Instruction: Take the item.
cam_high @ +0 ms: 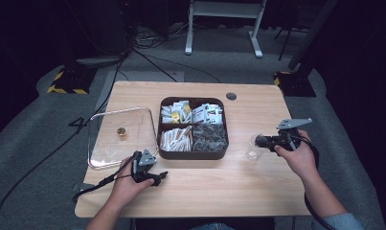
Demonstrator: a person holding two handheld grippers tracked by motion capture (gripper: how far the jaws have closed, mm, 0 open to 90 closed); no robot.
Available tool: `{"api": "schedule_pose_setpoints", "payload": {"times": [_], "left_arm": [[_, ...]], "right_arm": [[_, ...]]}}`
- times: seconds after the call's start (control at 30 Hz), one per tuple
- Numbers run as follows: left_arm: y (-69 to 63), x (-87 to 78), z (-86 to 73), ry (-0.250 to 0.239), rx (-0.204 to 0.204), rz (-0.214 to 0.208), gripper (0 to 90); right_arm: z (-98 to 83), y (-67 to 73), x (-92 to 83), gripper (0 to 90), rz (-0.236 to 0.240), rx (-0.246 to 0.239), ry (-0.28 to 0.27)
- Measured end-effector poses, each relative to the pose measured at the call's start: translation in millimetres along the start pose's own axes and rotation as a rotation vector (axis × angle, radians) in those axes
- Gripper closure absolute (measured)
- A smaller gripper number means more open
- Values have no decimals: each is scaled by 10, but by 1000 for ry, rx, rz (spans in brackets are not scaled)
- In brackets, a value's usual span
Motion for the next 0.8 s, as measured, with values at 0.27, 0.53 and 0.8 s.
{"api": "schedule_pose_setpoints", "payload": {"times": [0.27, 0.53, 0.8], "left_arm": [[0, 0, 0, 0, 0, 0, 250], [0, -1, 0, 0, 1, 1, 250], [3, -21, 7, 9, -3, 7, 304]], "right_arm": [[15, -5, -78, 553, -19, 3, -60], [15, 105, -276, 525, -8, -20, -124], [-86, 453, -337, 489, 91, -84, -193]]}}
Point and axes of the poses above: each handheld gripper's, and its own axes: x roughly forward along the jaws, z roughly out of its top, y roughly to its left, the point moved 4 cm from there along x, roughly forward along the jaws, and after that the axes turned 7 degrees about x, right-handed, at the moved point
